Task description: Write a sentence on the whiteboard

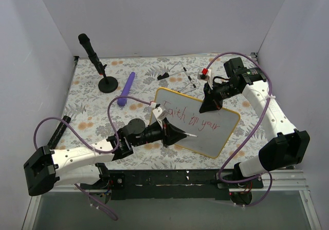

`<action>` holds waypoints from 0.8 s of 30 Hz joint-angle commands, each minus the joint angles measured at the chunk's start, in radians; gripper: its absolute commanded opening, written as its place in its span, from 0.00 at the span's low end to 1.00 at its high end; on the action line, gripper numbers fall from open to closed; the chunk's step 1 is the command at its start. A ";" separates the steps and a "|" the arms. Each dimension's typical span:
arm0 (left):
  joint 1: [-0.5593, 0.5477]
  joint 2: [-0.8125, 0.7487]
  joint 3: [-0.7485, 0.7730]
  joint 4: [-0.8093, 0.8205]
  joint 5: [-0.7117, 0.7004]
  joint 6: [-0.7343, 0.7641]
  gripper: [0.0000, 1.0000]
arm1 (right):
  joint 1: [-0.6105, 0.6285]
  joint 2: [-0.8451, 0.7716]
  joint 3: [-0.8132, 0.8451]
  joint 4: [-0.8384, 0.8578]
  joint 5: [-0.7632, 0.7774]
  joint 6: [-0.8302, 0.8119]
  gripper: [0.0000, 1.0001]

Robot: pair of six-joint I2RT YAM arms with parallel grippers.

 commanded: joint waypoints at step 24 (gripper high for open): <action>0.004 -0.065 -0.076 0.048 -0.071 -0.015 0.00 | -0.001 -0.046 -0.005 0.034 -0.100 -0.022 0.01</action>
